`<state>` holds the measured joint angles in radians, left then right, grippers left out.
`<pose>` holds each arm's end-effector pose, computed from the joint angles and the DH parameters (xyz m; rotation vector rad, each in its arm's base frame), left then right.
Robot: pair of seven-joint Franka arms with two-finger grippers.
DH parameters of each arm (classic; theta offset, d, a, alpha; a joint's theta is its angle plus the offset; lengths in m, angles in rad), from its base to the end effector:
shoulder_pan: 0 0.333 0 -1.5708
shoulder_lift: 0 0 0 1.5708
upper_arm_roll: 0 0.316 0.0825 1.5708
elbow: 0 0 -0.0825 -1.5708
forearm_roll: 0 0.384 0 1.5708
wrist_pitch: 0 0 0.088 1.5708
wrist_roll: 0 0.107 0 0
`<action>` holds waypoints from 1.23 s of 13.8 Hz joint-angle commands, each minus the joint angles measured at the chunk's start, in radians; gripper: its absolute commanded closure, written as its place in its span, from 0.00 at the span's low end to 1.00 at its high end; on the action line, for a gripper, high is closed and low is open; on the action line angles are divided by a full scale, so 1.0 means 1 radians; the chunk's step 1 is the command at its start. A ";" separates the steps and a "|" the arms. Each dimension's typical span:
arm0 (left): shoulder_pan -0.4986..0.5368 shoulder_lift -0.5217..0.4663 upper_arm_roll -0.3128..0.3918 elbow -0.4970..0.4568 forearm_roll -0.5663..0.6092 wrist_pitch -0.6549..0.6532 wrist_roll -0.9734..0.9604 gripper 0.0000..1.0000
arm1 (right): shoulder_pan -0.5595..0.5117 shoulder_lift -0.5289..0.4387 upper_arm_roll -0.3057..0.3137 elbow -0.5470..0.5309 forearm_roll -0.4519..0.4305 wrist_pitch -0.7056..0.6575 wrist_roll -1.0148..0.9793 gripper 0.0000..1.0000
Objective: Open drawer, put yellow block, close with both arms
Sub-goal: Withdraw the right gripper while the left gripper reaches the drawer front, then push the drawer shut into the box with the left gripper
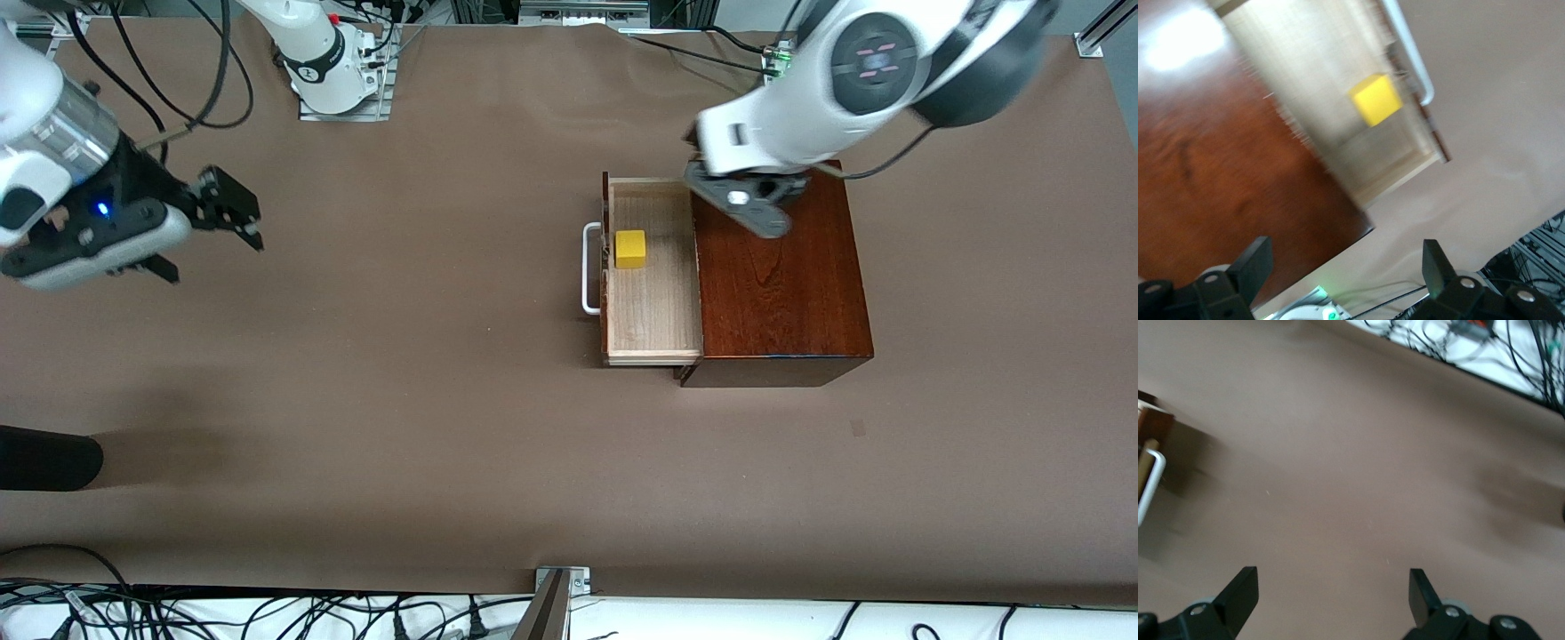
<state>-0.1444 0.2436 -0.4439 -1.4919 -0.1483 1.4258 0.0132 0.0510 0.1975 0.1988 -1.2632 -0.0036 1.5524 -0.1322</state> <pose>0.5007 -0.3229 0.5252 2.8022 -0.8750 -0.5129 0.5964 0.1365 0.6544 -3.0431 -0.5792 -0.1447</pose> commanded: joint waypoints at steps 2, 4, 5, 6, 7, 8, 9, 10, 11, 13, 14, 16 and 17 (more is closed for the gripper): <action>-0.151 0.212 -0.007 0.205 -0.019 -0.022 -0.001 0.00 | 0.001 -0.167 -0.082 -0.295 0.007 0.100 0.014 0.00; -0.184 0.262 -0.009 0.216 -0.008 0.045 0.022 0.00 | 0.001 -0.171 -0.110 -0.341 0.011 0.117 0.014 0.00; -0.210 0.282 -0.007 0.216 -0.002 0.095 0.062 0.00 | 0.001 -0.173 -0.122 -0.353 0.010 0.124 0.014 0.00; -0.231 0.299 -0.006 0.213 0.031 0.151 0.155 0.00 | 0.001 -0.171 -0.127 -0.355 0.008 0.130 0.014 0.00; -0.247 0.321 -0.007 0.213 0.074 0.209 0.244 0.00 | 0.001 -0.171 -0.142 -0.354 0.008 0.132 0.014 0.00; -0.257 0.341 -0.007 0.205 0.097 0.267 0.319 0.00 | 0.001 -0.170 -0.148 -0.354 0.010 0.132 0.014 0.00; -0.271 0.364 -0.006 0.203 0.101 0.324 0.386 0.00 | 0.001 -0.171 -0.166 -0.354 0.011 0.130 0.014 0.00; -0.282 0.393 -0.006 0.203 0.117 0.385 0.446 0.00 | 0.001 -0.170 -0.179 -0.354 0.010 0.126 0.014 0.00; -0.288 0.417 -0.006 0.200 0.148 0.436 0.502 0.00 | 0.001 -0.171 -0.183 -0.352 0.010 0.123 0.014 0.00; -0.313 0.482 -0.006 0.199 0.220 0.514 0.640 0.00 | 0.001 -0.170 -0.188 -0.341 0.007 0.120 0.011 0.00; -0.317 0.506 -0.006 0.197 0.260 0.554 0.684 0.00 | 0.001 -0.168 -0.191 -0.340 0.007 0.115 0.010 0.00; -0.333 0.546 -0.004 0.194 0.308 0.570 0.695 0.00 | 0.001 -0.168 -0.203 -0.337 0.011 0.103 0.016 0.00; -0.339 0.563 -0.004 0.194 0.331 0.570 0.697 0.00 | 0.001 -0.168 -0.203 -0.335 0.011 0.103 0.037 0.00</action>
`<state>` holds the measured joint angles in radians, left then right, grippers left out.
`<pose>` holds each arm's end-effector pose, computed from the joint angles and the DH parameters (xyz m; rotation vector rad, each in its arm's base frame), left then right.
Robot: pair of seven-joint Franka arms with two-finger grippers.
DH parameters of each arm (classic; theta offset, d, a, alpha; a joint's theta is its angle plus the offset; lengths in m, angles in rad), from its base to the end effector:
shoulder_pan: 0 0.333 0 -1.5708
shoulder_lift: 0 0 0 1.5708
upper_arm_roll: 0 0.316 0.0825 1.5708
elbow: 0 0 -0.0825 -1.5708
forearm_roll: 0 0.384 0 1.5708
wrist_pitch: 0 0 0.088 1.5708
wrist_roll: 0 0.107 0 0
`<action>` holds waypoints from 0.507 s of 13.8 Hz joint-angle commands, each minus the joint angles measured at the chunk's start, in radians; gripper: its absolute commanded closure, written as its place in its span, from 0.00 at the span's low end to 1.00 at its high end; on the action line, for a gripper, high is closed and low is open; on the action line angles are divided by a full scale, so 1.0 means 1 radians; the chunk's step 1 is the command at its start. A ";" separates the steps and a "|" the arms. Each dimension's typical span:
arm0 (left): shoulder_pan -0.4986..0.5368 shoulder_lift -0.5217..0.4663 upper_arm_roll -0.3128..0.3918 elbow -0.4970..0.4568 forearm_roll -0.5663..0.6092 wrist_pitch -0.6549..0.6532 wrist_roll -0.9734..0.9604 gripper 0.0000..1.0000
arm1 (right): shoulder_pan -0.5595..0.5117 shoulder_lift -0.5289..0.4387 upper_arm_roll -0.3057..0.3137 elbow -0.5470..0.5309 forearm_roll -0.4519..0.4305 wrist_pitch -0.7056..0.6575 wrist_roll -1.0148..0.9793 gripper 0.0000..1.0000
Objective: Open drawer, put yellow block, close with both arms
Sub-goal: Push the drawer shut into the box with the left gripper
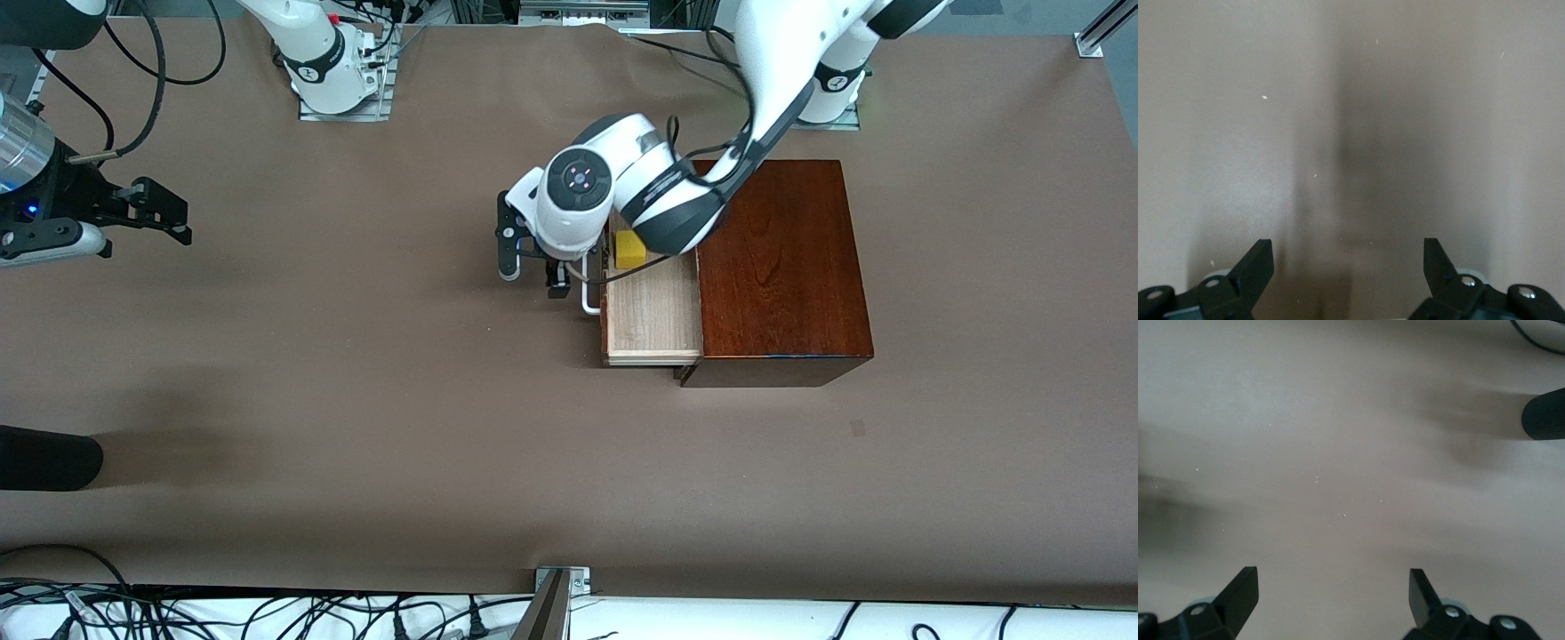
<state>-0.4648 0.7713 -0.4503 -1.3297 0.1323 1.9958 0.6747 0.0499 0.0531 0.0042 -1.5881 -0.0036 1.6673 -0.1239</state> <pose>0.5093 -0.5252 0.3011 2.1226 -2.0553 -0.0814 0.5779 0.0309 0.5948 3.1246 0.2793 0.0407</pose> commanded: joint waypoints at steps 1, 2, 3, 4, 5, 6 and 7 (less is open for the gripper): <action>-0.025 0.039 0.002 0.029 0.064 -0.003 0.034 0.00 | 0.002 -0.024 -0.007 -0.010 0.011 -0.011 0.065 0.00; -0.028 0.039 0.002 0.009 0.066 -0.009 0.034 0.00 | 0.008 -0.016 -0.003 -0.010 0.004 -0.003 0.108 0.00; -0.025 0.036 0.004 -0.006 0.066 -0.015 0.033 0.00 | 0.014 -0.015 0.002 -0.010 0.002 0.000 0.157 0.00; -0.019 0.037 0.007 -0.017 0.066 -0.020 0.033 0.00 | 0.015 -0.015 0.005 -0.010 0.002 -0.001 0.176 0.00; -0.017 0.039 0.011 -0.017 0.066 -0.038 0.033 0.00 | 0.015 -0.015 0.003 -0.010 0.008 -0.003 0.182 0.00; -0.017 0.036 0.025 -0.017 0.076 -0.070 0.033 0.00 | 0.015 -0.013 0.003 -0.010 0.017 -0.003 0.184 0.00; -0.015 0.030 0.030 -0.016 0.101 -0.115 0.034 0.00 | 0.015 -0.009 0.003 -0.010 0.017 0.000 0.179 0.00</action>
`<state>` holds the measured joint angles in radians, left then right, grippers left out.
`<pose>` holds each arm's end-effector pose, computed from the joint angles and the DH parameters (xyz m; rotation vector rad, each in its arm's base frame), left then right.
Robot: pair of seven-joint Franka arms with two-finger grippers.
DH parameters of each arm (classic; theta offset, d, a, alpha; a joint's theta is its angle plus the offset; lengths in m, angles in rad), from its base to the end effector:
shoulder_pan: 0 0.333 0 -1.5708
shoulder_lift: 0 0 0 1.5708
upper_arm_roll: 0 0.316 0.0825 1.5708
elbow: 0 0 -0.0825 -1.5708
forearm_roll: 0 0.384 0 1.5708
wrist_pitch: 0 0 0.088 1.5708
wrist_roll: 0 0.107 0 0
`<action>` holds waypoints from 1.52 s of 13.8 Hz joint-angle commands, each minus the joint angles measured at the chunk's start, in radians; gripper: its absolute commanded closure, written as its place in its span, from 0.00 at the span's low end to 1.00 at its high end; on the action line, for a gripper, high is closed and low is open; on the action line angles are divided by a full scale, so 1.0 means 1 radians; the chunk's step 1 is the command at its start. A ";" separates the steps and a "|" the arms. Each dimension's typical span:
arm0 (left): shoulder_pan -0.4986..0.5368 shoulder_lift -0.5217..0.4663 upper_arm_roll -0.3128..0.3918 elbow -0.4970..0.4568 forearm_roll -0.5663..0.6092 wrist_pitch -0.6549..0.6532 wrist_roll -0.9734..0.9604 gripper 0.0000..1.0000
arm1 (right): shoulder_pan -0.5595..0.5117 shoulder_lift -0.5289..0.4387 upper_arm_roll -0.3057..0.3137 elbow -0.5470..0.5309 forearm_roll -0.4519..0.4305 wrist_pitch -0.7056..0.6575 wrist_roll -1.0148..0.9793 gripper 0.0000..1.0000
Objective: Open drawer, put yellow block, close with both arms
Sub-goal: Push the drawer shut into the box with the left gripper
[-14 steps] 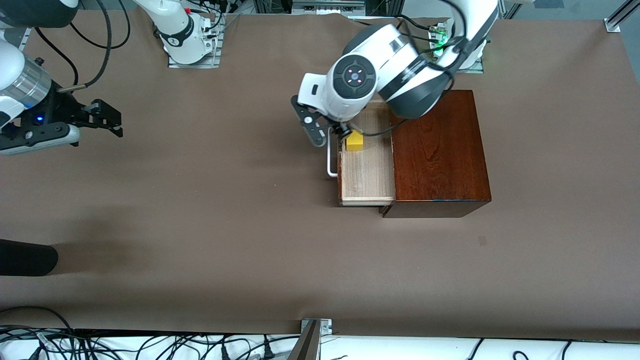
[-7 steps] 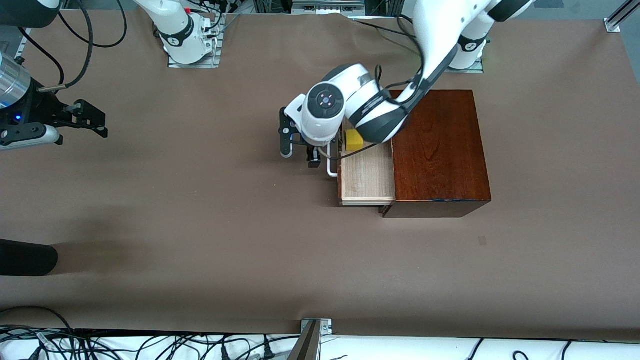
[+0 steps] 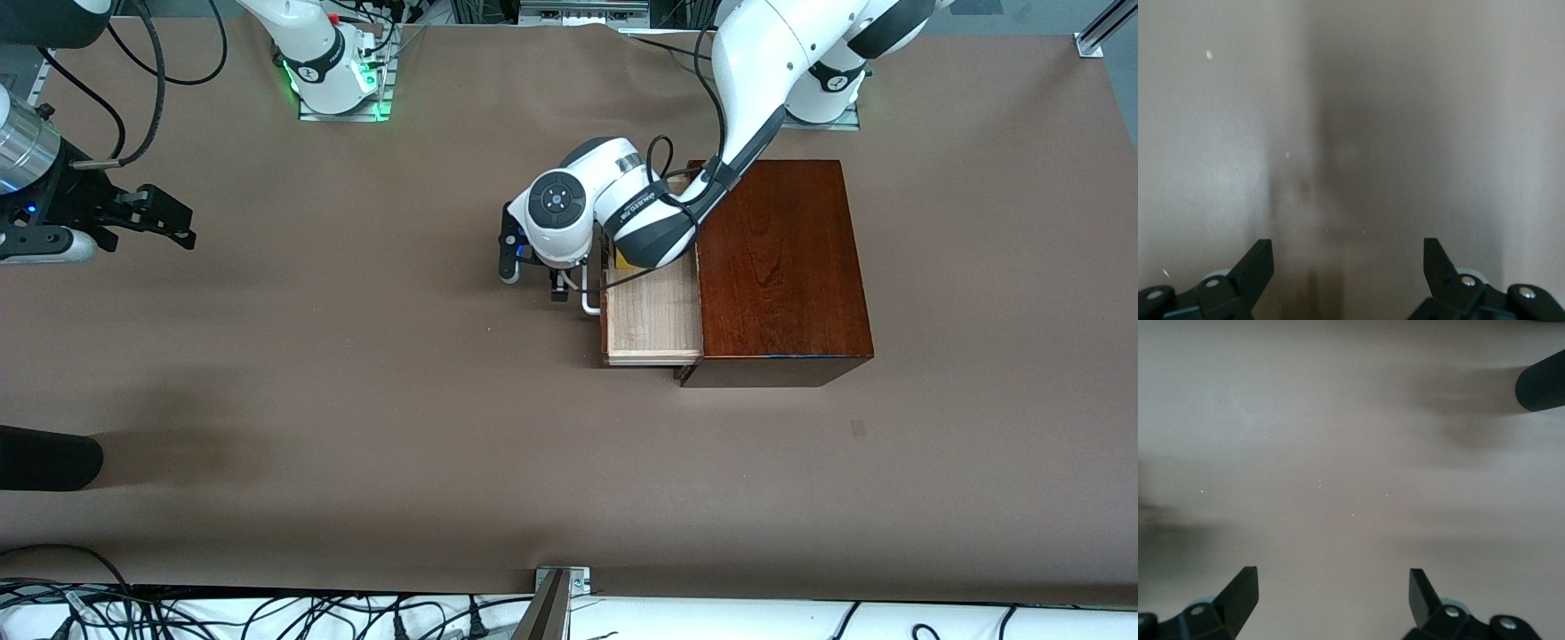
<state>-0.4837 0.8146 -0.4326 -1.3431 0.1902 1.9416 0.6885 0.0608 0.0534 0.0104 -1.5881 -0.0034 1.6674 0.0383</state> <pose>0.4990 -0.5192 0.2578 2.1048 -2.1409 -0.2396 0.5774 0.0407 0.5946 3.1395 0.0521 0.0409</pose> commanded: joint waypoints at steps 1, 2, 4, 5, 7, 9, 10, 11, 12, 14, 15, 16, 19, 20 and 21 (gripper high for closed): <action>0.005 -0.017 0.012 -0.001 0.070 -0.108 0.023 0.00 | 0.004 -0.006 -0.003 -0.009 0.017 0.000 0.008 0.00; 0.007 -0.017 0.012 0.002 0.092 -0.146 0.037 0.00 | 0.004 -0.006 -0.003 -0.004 0.016 -0.004 0.003 0.00; 0.010 -0.018 0.014 0.005 0.118 -0.185 0.107 0.00 | 0.004 -0.006 -0.003 -0.003 0.013 -0.008 0.002 0.00; 0.022 -0.025 0.014 0.005 0.120 -0.205 0.124 0.00 | 0.004 -0.006 -0.003 -0.003 0.010 -0.008 0.002 0.00; 0.045 -0.034 0.012 0.010 0.121 -0.259 0.146 0.00 | 0.002 -0.006 -0.003 -0.003 0.011 -0.012 -0.001 0.00; 0.054 -0.052 0.012 0.010 0.121 -0.305 0.151 0.00 | 0.004 -0.006 -0.003 0.000 0.008 -0.011 -0.002 0.00; 0.054 -0.052 0.014 0.010 0.121 -0.316 0.151 0.00 | 0.004 -0.006 -0.003 0.002 0.009 -0.011 0.000 0.00; 0.054 -0.051 0.014 0.009 0.124 -0.325 0.151 0.00 | 0.004 -0.004 -0.003 0.002 0.011 -0.008 0.000 0.00; 0.059 -0.052 0.015 0.009 0.124 -0.335 0.151 0.00 | 0.004 -0.004 -0.003 0.004 0.013 -0.008 0.000 0.00; 0.080 -0.057 0.014 0.010 0.124 -0.360 0.151 0.00 | 0.014 -0.004 -0.001 0.004 0.014 -0.009 0.002 0.00; 0.082 -0.063 0.015 0.009 0.124 -0.374 0.151 0.00 | 0.019 -0.004 -0.001 0.004 0.014 -0.009 0.003 0.00; 0.085 -0.067 0.018 0.009 0.126 -0.389 0.149 0.00 | 0.020 -0.006 -0.001 0.004 0.014 -0.009 0.003 0.00; 0.109 -0.077 0.017 0.007 0.124 -0.427 0.149 0.00 | 0.021 -0.004 -0.001 0.005 0.013 -0.008 0.002 0.00; 0.123 -0.078 0.014 0.005 0.124 -0.434 0.149 0.00 | 0.021 -0.004 -0.001 0.004 0.013 -0.008 0.002 0.00; 0.123 -0.080 0.017 0.005 0.124 -0.449 0.148 0.00 | 0.021 -0.004 -0.001 0.005 0.013 -0.006 0.002 0.00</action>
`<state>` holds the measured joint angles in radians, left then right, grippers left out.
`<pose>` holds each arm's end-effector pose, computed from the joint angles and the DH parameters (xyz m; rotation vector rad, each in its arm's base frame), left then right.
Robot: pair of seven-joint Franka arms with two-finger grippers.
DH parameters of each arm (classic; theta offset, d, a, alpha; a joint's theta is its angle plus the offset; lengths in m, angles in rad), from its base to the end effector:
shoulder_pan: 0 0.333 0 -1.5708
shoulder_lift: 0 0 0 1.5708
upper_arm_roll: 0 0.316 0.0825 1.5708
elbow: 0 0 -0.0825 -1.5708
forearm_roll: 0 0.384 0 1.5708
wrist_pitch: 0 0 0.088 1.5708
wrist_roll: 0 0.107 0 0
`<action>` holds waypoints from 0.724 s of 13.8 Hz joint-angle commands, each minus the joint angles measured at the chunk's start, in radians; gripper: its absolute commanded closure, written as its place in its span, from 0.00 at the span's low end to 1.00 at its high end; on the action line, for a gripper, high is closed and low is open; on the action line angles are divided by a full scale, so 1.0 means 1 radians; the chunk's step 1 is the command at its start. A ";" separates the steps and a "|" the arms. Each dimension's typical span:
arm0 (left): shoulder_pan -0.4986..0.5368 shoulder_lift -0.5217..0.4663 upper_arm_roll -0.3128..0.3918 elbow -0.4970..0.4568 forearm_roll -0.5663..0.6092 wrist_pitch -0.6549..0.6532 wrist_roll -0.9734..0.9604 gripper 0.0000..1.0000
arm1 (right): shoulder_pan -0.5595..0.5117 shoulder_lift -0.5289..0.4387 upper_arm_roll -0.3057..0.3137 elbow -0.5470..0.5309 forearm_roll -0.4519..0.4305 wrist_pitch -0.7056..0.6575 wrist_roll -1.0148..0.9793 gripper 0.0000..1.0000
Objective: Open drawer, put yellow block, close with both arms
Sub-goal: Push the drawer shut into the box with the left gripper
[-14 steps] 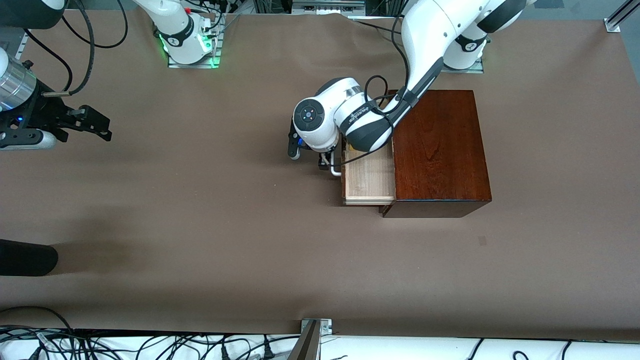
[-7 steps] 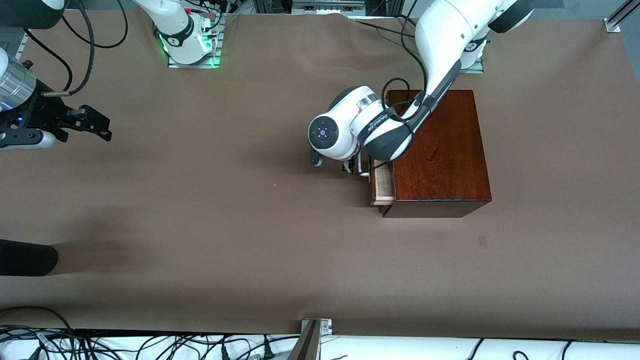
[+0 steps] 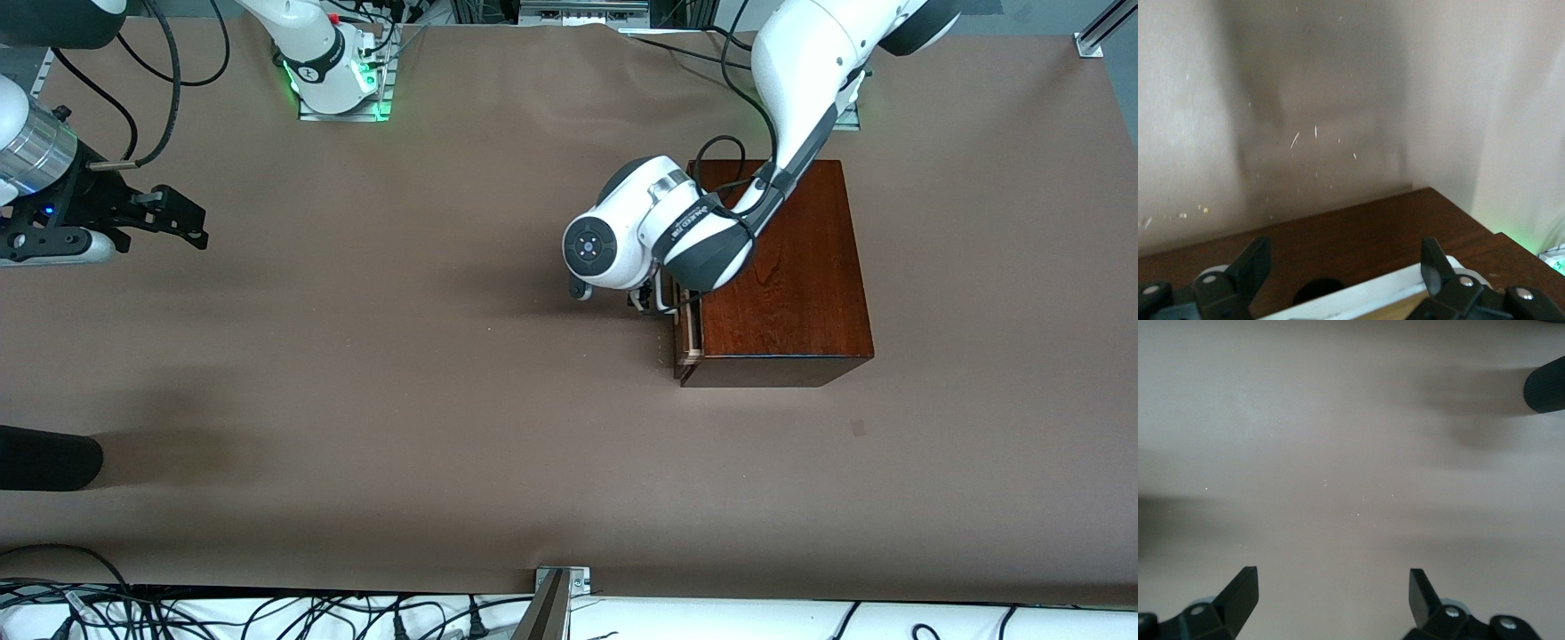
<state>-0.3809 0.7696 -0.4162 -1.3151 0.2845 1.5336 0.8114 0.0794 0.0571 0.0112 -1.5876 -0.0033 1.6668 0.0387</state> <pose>0.5335 -0.4189 0.2757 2.0678 -2.2038 -0.7500 0.5775 0.0520 0.5927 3.1391 0.0819 0.0349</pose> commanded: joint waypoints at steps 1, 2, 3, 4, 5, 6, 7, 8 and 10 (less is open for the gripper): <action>0.022 -0.044 0.002 -0.024 0.030 -0.058 0.025 0.00 | 0.002 -0.008 -0.002 0.003 0.013 -0.004 0.001 0.00; 0.033 -0.046 0.002 -0.024 0.030 -0.070 0.022 0.00 | 0.002 -0.008 -0.002 0.003 0.013 -0.004 0.001 0.00; 0.033 -0.053 0.002 -0.026 0.030 -0.072 0.015 0.00 | 0.002 -0.008 -0.002 0.003 0.013 -0.004 0.001 0.00; 0.034 -0.053 0.001 -0.026 0.030 -0.072 0.015 0.00 | 0.002 -0.008 -0.002 0.003 0.013 -0.004 0.001 0.00; 0.033 -0.053 -0.001 -0.026 0.030 -0.069 0.012 0.00 | 0.002 -0.008 -0.002 0.003 0.013 -0.006 0.001 0.00; 0.031 -0.053 -0.006 -0.021 0.030 -0.061 0.011 0.00 | 0.000 -0.008 -0.002 0.003 0.013 -0.006 0.003 0.00; 0.031 -0.058 -0.010 -0.015 0.025 -0.055 0.008 0.00 | 0.002 -0.008 -0.002 0.003 0.013 -0.006 0.003 0.00; 0.031 -0.078 -0.012 -0.009 0.018 -0.053 0.002 0.00 | 0.002 -0.008 -0.002 0.003 0.014 -0.006 0.001 0.00; 0.036 -0.139 -0.010 -0.007 -0.008 -0.037 -0.020 0.00 | 0.000 -0.008 -0.002 0.005 0.014 -0.006 0.003 0.00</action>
<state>-0.3538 0.7191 -0.4231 -1.3074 0.2845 1.4939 0.8049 0.0794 0.0572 0.0110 -1.5875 -0.0033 1.6673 0.0387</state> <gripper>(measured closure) 0.000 0.000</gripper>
